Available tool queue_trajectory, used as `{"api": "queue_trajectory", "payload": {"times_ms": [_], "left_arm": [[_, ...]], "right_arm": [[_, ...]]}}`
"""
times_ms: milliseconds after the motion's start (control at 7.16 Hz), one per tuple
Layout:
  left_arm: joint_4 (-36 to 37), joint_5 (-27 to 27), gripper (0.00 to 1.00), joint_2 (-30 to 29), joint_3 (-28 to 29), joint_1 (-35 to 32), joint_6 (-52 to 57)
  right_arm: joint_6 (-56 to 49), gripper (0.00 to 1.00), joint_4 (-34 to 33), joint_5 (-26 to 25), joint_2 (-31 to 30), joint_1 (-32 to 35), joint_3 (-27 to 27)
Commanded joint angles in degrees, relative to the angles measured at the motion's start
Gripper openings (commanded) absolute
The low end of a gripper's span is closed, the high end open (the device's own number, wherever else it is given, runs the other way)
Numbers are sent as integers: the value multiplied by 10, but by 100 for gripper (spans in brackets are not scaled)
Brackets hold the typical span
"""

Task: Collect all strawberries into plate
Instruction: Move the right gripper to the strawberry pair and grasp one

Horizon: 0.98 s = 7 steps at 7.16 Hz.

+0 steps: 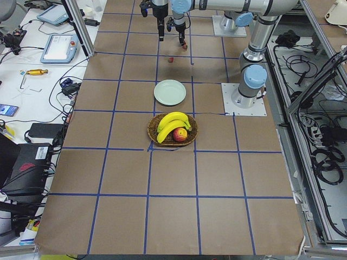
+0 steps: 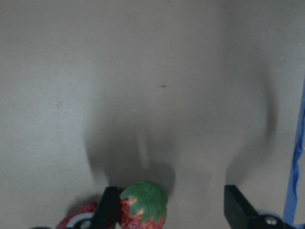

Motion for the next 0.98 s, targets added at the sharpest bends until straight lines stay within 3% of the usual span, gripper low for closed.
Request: {"api": "queue_trajectory", "payload": {"times_ms": [0, 140, 419, 699, 838], "left_arm": [[0, 0, 100, 0, 0, 0, 0], [0, 0, 100, 0, 0, 0, 0], [0, 0, 100, 0, 0, 0, 0], [1, 0, 100, 0, 1, 0, 0], [1, 0, 100, 0, 1, 0, 0]], "right_arm": [[1, 9, 1, 0, 0, 0, 0], [1, 0, -1, -1, -1, 0, 0], [-10, 0, -2, -9, -10, 0, -23], [-19, 0, 6, 7, -29, 10, -89], [1, 0, -7, 59, -29, 32, -92]]}}
